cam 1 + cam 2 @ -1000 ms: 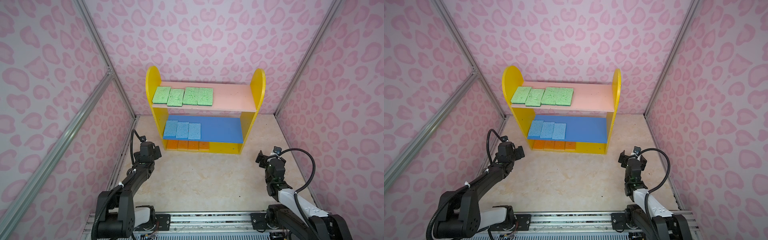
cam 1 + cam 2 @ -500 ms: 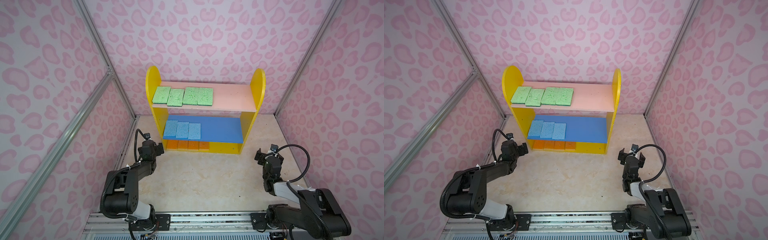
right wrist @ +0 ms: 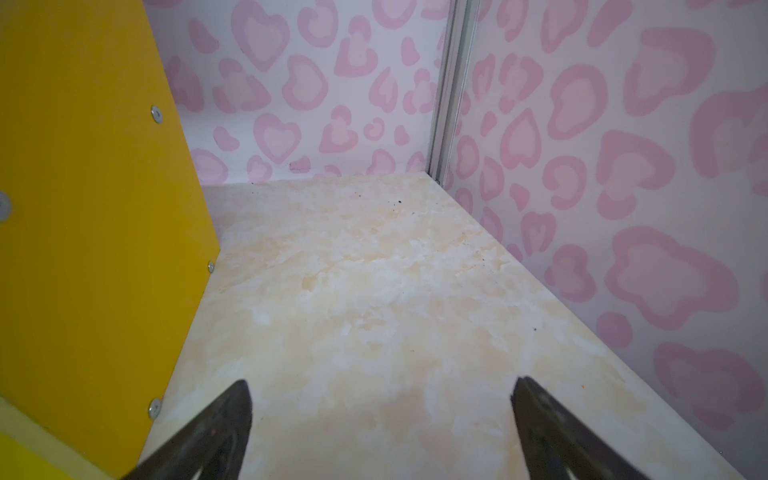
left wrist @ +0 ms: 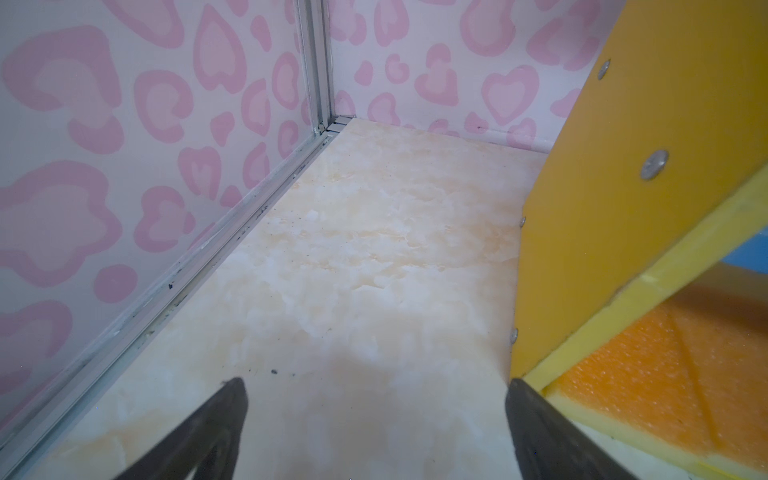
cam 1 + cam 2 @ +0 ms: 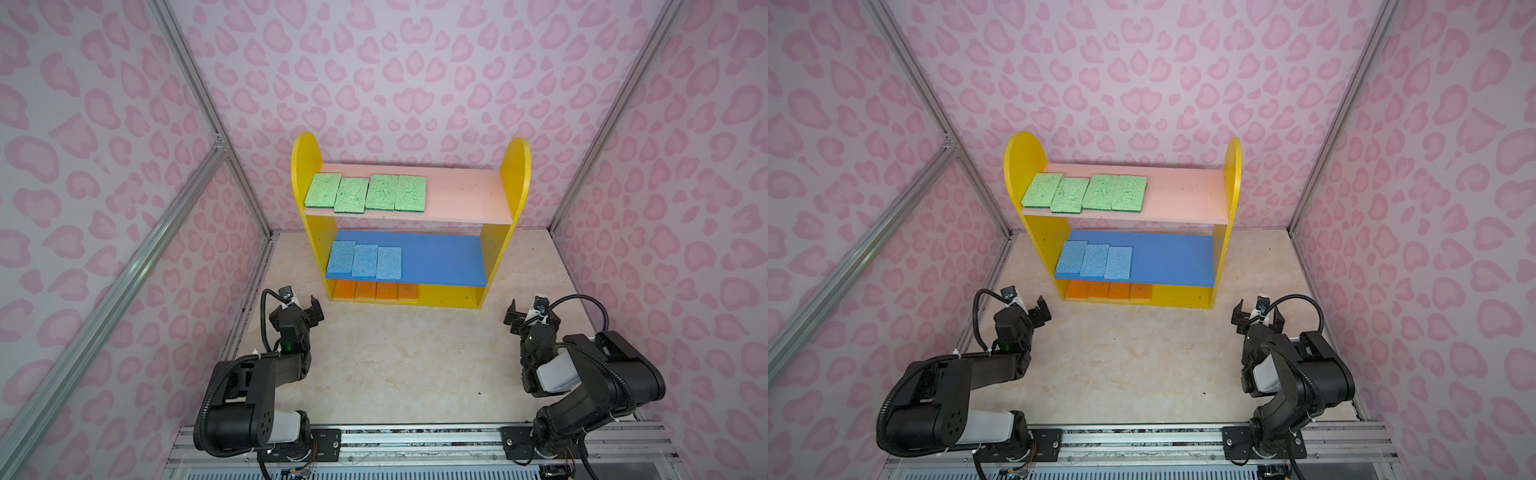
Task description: Place and organize the cleaning sponges onto the shelf
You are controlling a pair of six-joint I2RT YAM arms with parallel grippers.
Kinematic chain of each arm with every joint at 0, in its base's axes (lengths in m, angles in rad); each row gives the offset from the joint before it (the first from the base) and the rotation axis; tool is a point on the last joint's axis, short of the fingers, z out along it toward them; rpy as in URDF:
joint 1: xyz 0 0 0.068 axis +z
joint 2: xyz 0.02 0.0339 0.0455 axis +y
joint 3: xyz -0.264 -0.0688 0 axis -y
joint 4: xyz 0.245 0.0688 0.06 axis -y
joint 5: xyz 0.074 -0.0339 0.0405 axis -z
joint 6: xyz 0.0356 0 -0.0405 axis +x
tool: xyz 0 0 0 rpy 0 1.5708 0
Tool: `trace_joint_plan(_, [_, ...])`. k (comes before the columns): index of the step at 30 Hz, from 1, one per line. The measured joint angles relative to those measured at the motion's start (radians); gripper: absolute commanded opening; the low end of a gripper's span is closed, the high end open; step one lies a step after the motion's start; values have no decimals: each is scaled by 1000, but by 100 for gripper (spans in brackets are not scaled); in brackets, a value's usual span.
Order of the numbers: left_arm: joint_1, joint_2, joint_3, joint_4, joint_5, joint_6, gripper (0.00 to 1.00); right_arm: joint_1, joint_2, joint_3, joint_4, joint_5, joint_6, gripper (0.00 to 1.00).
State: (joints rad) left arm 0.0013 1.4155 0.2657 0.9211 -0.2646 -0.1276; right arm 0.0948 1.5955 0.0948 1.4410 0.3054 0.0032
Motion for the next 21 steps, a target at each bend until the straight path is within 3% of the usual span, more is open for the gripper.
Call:
trace_joint_plan(6, [-24, 51, 39, 45, 63, 59, 98, 14, -48, 48, -62, -14, -18, 98])
trace_joint_plan(12, [5, 55, 63, 35, 129, 60, 98, -40, -58, 236, -322, -32, 10, 98])
trace_joint_plan(21, [6, 55, 63, 29, 145, 61, 98, -65, -61, 243, -461, -89, 32, 98])
